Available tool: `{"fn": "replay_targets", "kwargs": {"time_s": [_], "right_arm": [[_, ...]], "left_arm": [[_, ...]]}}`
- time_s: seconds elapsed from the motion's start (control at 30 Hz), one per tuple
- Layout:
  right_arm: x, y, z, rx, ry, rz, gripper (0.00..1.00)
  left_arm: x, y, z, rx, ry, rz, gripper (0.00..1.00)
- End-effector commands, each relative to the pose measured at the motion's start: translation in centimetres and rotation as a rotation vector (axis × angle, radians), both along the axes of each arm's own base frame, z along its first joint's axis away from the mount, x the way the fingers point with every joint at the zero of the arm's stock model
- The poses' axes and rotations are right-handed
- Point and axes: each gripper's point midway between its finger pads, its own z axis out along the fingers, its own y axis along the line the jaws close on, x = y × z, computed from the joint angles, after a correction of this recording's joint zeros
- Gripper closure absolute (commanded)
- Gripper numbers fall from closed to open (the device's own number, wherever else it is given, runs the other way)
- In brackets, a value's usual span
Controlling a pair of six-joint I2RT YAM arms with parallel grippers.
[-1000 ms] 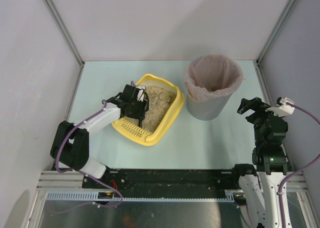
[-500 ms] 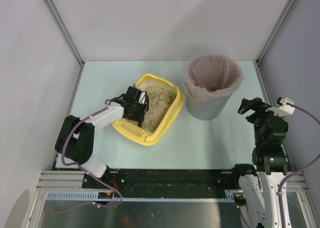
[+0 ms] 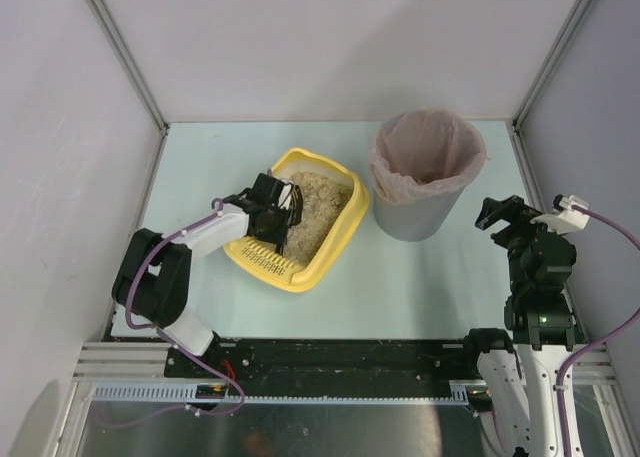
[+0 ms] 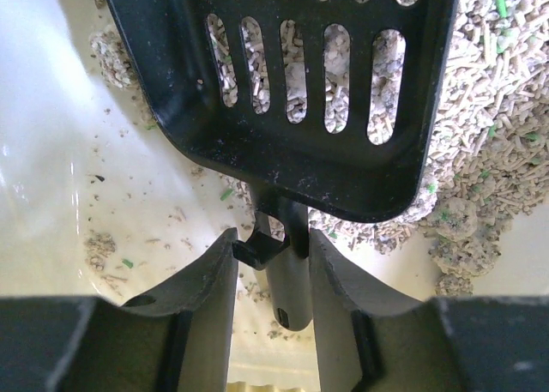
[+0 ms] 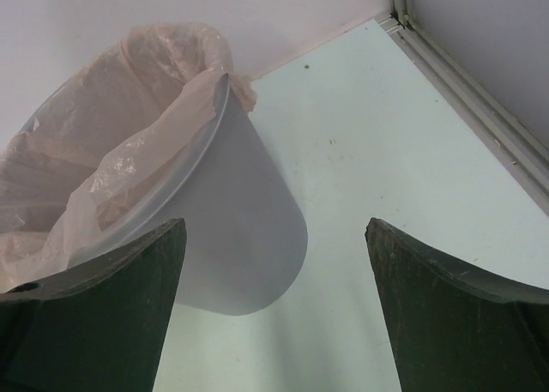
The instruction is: Clean the litter box
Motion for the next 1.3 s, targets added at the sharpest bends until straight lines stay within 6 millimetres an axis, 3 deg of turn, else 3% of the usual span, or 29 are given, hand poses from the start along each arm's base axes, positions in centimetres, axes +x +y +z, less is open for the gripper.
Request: {"fn": "replay_targets", "kwargs": {"time_s": [0.0,0.27,0.8,1.0,1.27], "right_arm": [[0.1,0.1,0.7,-0.003,-0.024,0.011,0.10],[0.4,1.0,0.8,-0.007,-0.029,0.059,0.10],[0.2,1.2,1.2,-0.011,-0.044,0.071,0.10],[0.5,2.5,3.0,-0.011,-0.087,0.146,0.13],[1.0,4.5,7.3,-0.071,-0.094,0.273,0.18]], "left_arm": [[0.7,-1.4,1.3,-0.054,-0.026,-0.019,0.80],[1.2,-1.9,3.1,-0.078,-0.074,-0.022,1.00],[1.7,-3.0,7.4,-0.131,-0.211,-0.100,1.00],[2.3,-2.9,10.8,-0.133,-0.322,-0.125,1.00],[2.4,-3.1,16.3,-0.155,-0.478,-0.198,1.00]]}}
